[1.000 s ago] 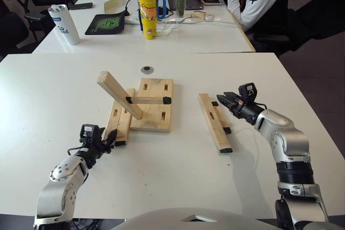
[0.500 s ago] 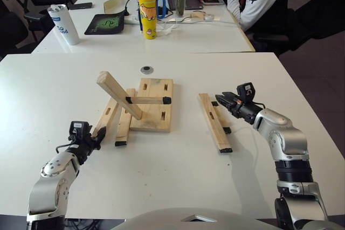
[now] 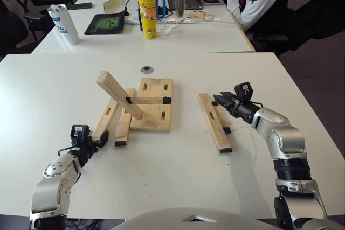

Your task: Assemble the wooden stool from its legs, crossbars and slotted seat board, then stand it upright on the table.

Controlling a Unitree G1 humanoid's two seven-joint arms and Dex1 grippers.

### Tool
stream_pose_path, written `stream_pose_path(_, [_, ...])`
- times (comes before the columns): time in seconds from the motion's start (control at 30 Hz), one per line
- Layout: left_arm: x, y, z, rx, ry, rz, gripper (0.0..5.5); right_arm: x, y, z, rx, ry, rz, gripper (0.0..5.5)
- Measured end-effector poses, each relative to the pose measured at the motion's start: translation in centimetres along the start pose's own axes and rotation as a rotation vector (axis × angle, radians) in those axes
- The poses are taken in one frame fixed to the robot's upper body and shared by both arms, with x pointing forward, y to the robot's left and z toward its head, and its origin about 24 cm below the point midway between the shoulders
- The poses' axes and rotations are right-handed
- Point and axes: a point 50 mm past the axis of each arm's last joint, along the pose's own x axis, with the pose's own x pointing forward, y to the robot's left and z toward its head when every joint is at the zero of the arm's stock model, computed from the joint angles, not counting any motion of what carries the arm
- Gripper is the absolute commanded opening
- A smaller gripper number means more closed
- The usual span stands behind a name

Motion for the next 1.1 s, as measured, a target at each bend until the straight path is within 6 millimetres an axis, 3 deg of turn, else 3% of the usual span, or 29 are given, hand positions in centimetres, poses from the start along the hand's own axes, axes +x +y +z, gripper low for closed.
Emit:
stream_pose_path(0.3, [0.6, -1.3, -0.2, 0.046, -0.013, -0.044, 2.08, 0.1, 0.0, -0.1, 0.000, 0.004, -0.001, 1.66])
stream_pose_path(0.47, [0.9, -1.5, -0.1, 0.061, -0.019, -0.051, 2.07, 0.4, 0.1, -0.1, 0.016, -0.004, -0.006, 1.66])
stream_pose_path(0.73, [1.3, -1.7, 0.5, 0.073, -0.080, -0.025, 2.07, 1.2, 0.0, 2.0, 0.038, -0.078, -0.011, 1.66])
stream_pose_path(0.9, [1.0, -0.2, 6.2, 0.104, -0.382, 0.094, 2.07, 1.6, -0.3, 4.2, 0.069, -0.139, -0.011, 1.66])
stream_pose_path(1.1, [-1.1, -1.9, 12.7, 0.132, -0.712, 0.053, 2.07, 2.3, 1.0, 7.6, 0.200, -0.231, 0.066, 1.66])
